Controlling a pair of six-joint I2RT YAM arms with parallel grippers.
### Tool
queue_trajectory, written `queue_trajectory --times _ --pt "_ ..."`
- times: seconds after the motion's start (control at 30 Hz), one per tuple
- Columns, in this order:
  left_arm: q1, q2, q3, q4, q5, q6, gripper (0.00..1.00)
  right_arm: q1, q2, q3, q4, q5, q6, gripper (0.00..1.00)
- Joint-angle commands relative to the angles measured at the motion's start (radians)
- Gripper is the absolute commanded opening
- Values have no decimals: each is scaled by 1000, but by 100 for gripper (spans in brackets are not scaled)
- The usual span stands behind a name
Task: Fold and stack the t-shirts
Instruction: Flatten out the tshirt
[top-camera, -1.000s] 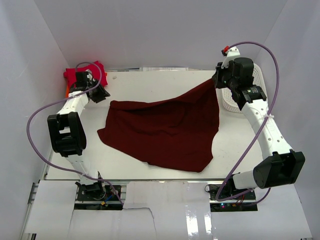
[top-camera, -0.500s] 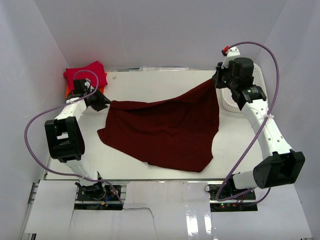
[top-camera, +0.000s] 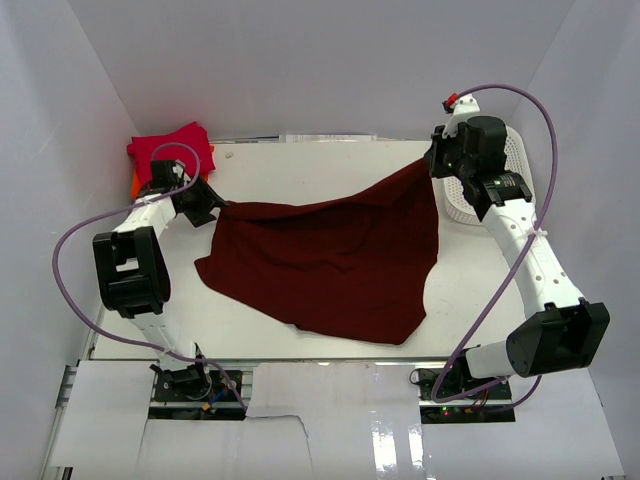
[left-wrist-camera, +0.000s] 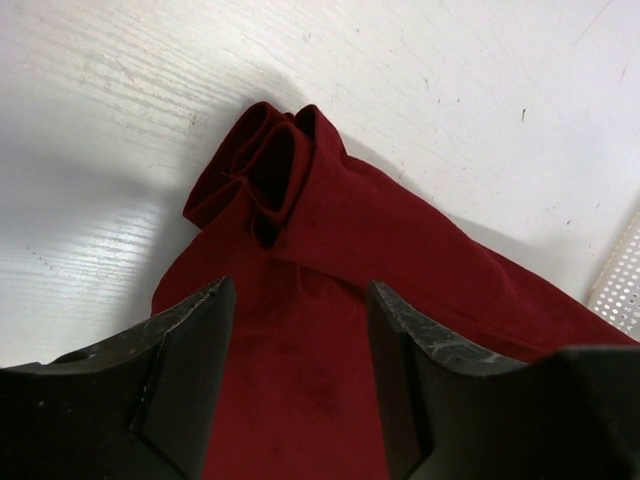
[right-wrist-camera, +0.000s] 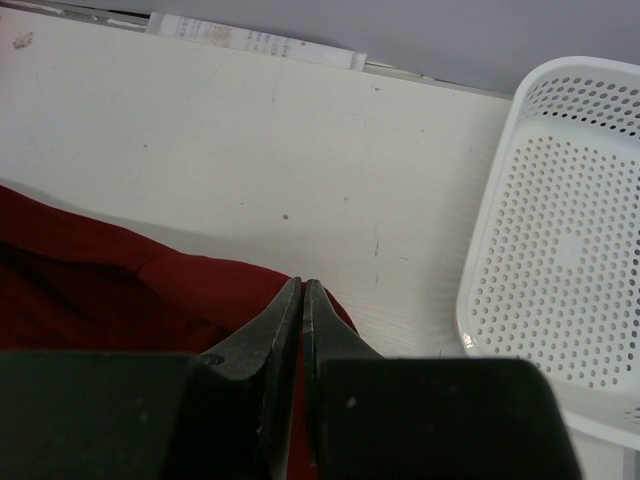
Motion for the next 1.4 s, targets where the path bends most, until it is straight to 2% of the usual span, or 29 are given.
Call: queue_trajectory --times 0.0,0.13,0.6,0.93,1.07,1.2,1.27,1.37 --pt "3 17 51 17 17 -9 65 -7 -15 -9 62 21 -4 8" --pt "3 48 74 18 22 -20 60 -6 -17 -15 65 26 -4 8" --pt "1 92 74 29 39 -27 56 -6 -9 -13 66 26 -4 8" --pt "0 108 67 46 67 -37 35 -6 -11 -21 66 38 -4 8" --pt "0 98 64 48 74 -40 24 -6 -6 -21 65 39 -4 8" --pt "0 103 64 48 86 -44 20 -6 -8 -20 65 36 -4 8" --pt "0 104 65 51 85 -46 20 -7 -11 -20 65 38 -4 8" --pt "0 117 73 48 77 -43 43 -7 -14 -18 66 35 -4 8"
